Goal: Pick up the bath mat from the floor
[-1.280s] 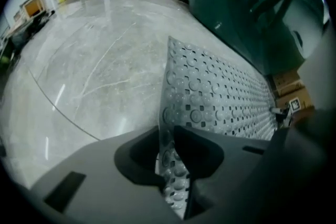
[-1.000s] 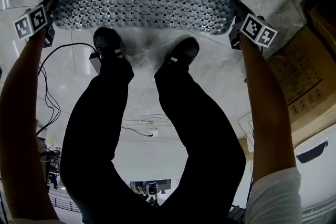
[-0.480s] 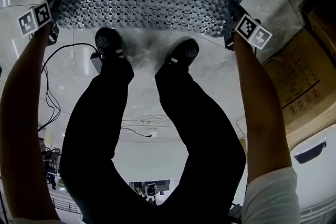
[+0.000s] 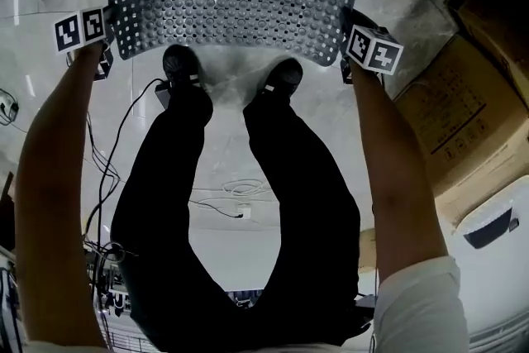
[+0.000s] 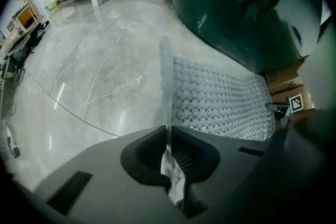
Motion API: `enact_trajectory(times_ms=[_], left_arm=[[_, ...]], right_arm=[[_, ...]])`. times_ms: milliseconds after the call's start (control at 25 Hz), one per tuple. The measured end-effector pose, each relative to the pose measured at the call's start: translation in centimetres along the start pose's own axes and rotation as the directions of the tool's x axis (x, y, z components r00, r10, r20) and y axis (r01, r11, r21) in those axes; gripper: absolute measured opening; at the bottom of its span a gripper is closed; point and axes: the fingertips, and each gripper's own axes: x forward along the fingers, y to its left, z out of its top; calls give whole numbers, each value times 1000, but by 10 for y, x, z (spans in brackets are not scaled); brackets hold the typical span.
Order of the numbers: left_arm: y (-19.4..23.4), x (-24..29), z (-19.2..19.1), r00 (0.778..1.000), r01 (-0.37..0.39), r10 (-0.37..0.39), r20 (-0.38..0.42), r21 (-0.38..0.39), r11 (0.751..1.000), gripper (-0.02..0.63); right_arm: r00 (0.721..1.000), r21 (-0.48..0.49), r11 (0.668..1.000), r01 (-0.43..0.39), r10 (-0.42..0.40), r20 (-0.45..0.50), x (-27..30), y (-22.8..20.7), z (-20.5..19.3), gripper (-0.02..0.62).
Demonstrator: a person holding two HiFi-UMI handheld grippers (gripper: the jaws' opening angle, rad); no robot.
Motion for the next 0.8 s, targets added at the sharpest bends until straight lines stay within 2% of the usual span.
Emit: enact_trajectory(times_ms=[120, 240, 400, 640, 800], left_arm=[[-42, -35, 7, 991, 131, -132, 29, 50, 990, 23], [-77, -71, 6, 978, 205, -207, 39, 48, 978, 23], [-131, -121, 3, 962, 269, -270, 52, 16, 963, 23], [-221, -198, -29, 940, 340, -340, 6, -3, 940, 23], [-259, -266, -35, 932, 361, -361, 16, -16, 932, 23]], right_arm=[[999, -11, 999, -37, 37, 24, -33, 25, 23, 40], [997, -18, 997, -72, 72, 28, -68, 50, 38, 40], [993, -172, 979, -111, 116, 24, -117, 91, 62, 38], [992, -173, 977, -123, 127, 10, -205, 121, 79, 37], [989, -260, 955, -140, 147, 9, -280, 135, 96, 38]])
